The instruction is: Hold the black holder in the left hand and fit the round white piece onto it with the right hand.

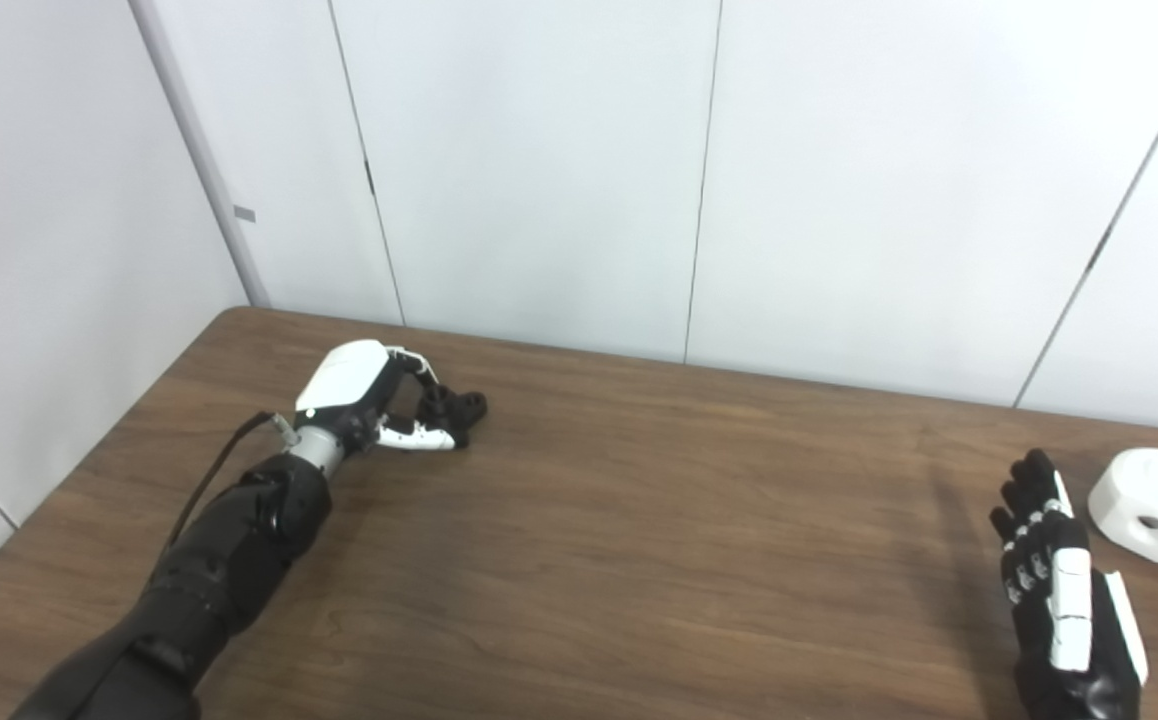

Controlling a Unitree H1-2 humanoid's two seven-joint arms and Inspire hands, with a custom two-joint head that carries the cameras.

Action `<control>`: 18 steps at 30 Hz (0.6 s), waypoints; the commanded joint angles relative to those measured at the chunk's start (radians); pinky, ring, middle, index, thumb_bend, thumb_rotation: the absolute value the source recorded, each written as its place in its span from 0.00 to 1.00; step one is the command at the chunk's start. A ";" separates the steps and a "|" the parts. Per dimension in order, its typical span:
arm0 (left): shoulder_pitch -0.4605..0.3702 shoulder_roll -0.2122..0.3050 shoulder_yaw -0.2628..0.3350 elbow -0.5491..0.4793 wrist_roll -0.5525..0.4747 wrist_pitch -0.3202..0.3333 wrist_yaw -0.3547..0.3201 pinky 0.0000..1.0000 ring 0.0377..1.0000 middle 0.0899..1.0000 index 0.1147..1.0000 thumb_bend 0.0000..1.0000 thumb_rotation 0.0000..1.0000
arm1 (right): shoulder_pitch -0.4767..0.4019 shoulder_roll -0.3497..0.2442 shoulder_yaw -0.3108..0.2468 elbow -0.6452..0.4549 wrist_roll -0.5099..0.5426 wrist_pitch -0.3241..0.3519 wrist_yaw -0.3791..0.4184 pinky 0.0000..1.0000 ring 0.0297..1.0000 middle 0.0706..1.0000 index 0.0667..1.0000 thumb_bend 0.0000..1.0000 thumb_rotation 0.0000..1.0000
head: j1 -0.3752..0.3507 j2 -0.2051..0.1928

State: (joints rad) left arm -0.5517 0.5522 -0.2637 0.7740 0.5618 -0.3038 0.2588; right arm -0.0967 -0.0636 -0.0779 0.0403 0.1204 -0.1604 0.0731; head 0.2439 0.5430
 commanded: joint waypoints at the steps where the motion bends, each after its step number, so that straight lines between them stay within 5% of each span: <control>1: 0.000 -0.025 -0.001 -0.082 0.000 0.011 -0.019 1.00 0.95 0.74 0.42 0.52 0.06 | 0.010 0.006 0.003 0.002 0.000 -0.025 -0.002 1.00 1.00 0.99 0.97 0.40 1.00 | -0.001 0.003; 7: 0.061 -0.085 0.004 -0.268 -0.025 0.063 -0.107 1.00 1.00 0.80 0.42 0.52 0.05 | 0.008 0.012 0.001 -0.010 -0.005 -0.026 -0.010 1.00 1.00 0.99 0.97 0.39 1.00 | -0.012 0.005; 18: 0.127 -0.159 -0.013 -0.465 -0.056 0.038 -0.277 1.00 1.00 0.80 0.41 0.52 0.06 | 0.007 0.024 0.012 -0.042 -0.024 -0.011 -0.021 1.00 1.00 0.99 0.96 0.46 1.00 | -0.077 0.010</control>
State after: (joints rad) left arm -0.4009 0.3971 -0.2776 0.3415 0.5279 -0.2393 -0.0092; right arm -0.0894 -0.0524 -0.0715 0.0215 0.0950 -0.1562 0.0571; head 0.1673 0.5522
